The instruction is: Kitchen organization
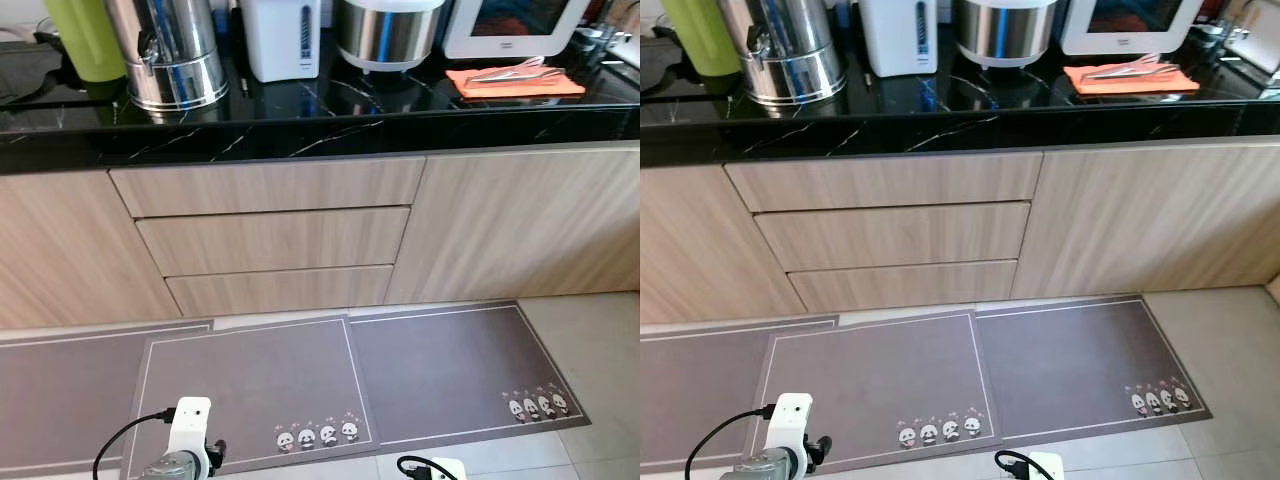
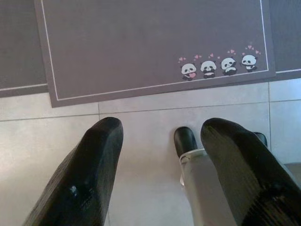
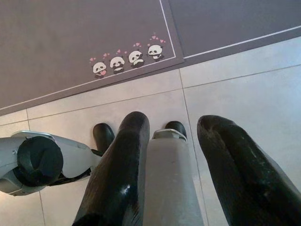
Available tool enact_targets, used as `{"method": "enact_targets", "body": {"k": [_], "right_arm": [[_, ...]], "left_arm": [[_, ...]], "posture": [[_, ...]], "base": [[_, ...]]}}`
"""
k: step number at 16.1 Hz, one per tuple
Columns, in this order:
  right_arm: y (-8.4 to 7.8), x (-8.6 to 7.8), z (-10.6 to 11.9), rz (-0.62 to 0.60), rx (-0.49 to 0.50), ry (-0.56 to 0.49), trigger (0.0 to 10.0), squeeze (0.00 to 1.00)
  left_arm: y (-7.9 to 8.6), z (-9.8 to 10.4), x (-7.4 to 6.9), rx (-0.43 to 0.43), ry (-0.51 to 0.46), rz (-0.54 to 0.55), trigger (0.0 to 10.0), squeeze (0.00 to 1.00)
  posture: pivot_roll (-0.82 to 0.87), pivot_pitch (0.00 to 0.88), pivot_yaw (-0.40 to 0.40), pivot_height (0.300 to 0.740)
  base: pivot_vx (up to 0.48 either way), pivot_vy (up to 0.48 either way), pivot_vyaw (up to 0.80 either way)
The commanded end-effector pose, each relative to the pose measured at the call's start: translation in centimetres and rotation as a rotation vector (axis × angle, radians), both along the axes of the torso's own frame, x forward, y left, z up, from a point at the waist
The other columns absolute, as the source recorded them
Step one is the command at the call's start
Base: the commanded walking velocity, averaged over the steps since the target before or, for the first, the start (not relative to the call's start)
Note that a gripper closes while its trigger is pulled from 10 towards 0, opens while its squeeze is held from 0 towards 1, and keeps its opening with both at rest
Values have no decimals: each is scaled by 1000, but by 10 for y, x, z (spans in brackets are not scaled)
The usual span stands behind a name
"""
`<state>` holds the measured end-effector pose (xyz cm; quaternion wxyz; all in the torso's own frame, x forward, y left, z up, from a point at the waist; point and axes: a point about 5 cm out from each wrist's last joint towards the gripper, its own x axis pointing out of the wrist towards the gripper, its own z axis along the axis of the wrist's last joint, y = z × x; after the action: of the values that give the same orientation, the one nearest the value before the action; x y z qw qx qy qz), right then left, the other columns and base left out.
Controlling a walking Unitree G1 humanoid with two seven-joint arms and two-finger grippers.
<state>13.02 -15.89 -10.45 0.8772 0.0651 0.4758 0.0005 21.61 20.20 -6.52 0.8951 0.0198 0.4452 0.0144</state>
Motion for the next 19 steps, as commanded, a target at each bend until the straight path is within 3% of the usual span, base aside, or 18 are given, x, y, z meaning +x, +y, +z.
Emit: {"method": "enact_targets", "body": {"k": [1, 19], "right_arm": [[0, -4, -1, -1, 0, 18, 10000, 0], [-1, -5, -2, 6, -3, 26, 10000, 0]], "left_arm": [[2, -1, -1, 14, 8, -5, 10000, 0], [-3, -1, -1, 53, 16, -97, 10000, 0]], "posture": [[-23, 0, 12, 740], [-31, 0, 17, 740]], "base": [[0, 0, -731], [0, -41, -731]]}}
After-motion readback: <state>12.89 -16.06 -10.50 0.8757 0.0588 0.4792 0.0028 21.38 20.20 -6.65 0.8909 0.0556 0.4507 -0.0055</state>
